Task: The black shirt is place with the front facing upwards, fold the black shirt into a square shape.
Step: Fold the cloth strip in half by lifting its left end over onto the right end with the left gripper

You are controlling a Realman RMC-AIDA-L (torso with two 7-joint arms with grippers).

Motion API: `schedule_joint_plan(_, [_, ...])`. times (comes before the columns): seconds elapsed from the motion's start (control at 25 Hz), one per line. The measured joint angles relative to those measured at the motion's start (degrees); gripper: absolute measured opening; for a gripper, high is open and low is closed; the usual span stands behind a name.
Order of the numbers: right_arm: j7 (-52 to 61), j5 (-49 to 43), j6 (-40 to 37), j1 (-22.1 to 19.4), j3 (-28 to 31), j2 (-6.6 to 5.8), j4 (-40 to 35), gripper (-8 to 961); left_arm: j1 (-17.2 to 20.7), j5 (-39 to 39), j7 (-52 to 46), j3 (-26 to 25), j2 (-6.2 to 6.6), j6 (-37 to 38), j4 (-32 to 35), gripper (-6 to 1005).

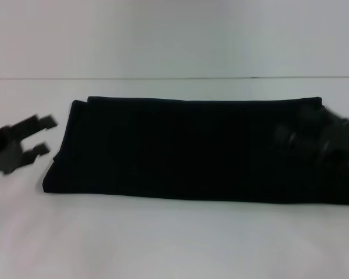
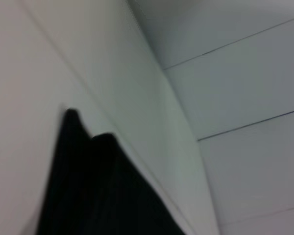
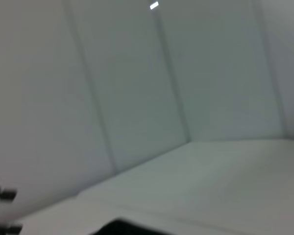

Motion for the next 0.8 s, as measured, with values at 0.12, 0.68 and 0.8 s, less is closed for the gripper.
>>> schedule_joint_plan(0.12, [-4.53,-3.92,0.14,0.54,-2.00,0.88,-0.07,839,1.65,5.41,-5.37,-0.04,0.58,2.91,3.63,890])
schedule_joint_plan(0.68, [-11.62,-7.63,6.04,1.38,-7.40,2.15,0.87,932,1.23,15.93,-13.28,0.04,0.79,3.52,5.19,890])
schedule_joint_plan(0.8, [-11.64,-7.51,6.04,1.45,-7.47,2.15,0.92,932,0.93,15.97,-13.64,0.07,0.79,2.72,4.78,891])
